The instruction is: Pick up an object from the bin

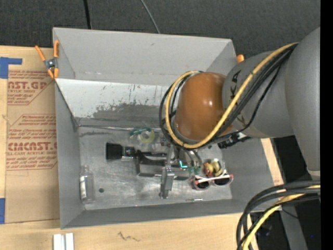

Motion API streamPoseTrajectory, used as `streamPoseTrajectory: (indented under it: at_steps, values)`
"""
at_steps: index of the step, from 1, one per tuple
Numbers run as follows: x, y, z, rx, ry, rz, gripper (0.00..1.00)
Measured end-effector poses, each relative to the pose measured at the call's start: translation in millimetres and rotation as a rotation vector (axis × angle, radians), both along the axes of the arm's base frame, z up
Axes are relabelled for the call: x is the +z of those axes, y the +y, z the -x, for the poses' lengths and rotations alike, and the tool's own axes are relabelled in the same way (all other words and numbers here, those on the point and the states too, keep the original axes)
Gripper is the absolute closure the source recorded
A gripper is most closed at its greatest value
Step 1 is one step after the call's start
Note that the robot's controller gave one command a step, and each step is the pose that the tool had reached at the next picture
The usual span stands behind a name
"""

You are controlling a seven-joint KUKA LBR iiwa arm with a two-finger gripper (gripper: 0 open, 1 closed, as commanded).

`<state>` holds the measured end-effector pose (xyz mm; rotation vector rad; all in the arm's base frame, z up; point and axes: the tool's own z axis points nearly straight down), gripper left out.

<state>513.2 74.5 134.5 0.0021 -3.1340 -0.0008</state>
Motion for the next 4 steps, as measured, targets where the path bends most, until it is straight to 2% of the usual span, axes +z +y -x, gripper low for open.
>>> streamPoseTrajectory:
  at_steps: [1, 2, 3, 4]
  values:
    - [4.0, -0.3, -2.1, -0.001, -0.007, -0.001, 0.0]
    - [-61.5, 5.6, -15.3, 0.038, -0.024, -0.002, 1.0]
    - [-61.5, 5.6, -15.3, 0.039, -0.024, -0.002, 1.0]
    - [28.8, 17.7, -17.0, 0.037, -0.004, 0.0, 1.0]
